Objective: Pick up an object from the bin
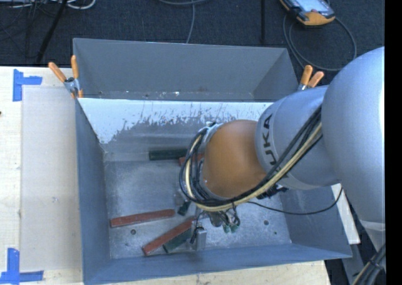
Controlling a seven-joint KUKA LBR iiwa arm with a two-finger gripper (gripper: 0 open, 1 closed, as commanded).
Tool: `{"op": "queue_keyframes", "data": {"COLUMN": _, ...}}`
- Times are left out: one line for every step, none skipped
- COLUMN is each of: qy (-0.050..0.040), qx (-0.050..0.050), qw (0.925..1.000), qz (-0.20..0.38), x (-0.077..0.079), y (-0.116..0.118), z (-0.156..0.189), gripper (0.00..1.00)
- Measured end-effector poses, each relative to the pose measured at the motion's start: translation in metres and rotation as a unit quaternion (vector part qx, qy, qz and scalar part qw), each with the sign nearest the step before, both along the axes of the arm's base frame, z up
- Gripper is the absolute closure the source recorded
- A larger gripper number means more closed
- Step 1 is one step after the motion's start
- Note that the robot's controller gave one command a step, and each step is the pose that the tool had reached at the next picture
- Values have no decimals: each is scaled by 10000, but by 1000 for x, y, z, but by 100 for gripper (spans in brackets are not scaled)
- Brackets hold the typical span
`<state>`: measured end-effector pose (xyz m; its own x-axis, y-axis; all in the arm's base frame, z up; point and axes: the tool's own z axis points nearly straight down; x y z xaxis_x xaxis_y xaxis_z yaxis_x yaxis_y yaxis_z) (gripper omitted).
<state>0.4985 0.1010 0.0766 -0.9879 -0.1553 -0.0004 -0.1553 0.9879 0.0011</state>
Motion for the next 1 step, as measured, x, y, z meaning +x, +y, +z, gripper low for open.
{"op": "queue_keyframes", "data": {"qy": -36, "qx": -4, "qw": 9650, "qz": 2624, "x": 13, "y": 48, "z": 3, "gripper": 100}}
